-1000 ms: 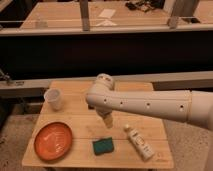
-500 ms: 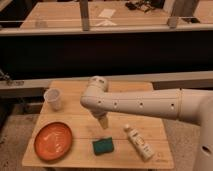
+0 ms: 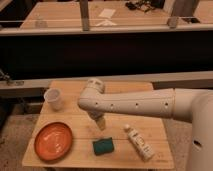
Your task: Push the ceramic bowl across the table
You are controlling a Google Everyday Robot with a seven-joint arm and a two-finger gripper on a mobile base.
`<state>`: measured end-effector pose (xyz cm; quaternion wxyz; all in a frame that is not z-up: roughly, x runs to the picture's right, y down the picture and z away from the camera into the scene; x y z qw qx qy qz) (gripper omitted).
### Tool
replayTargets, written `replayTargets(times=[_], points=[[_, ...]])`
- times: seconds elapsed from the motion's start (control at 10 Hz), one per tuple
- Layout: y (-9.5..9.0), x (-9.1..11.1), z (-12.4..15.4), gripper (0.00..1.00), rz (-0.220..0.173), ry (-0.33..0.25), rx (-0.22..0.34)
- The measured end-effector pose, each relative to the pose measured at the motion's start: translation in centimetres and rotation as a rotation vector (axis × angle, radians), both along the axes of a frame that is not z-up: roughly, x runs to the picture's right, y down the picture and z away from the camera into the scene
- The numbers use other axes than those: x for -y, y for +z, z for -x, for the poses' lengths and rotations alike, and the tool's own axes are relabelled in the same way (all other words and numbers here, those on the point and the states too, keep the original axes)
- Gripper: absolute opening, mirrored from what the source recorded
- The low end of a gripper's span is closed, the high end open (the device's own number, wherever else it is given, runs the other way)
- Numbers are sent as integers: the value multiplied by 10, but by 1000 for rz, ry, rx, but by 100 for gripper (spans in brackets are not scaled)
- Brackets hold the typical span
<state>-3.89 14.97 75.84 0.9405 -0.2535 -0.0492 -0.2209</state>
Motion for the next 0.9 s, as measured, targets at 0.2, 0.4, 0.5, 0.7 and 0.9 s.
replayTargets(times=[0.2,0.4,0.5,0.7,0.9], points=[[3,-2,2,80,5,-8,5],[6,-3,8,80,9,-19,14],[8,-4,10,80,12,-20,17],[11,-5,14,80,17,-32,27],[13,-6,15,80,25,-39,33]])
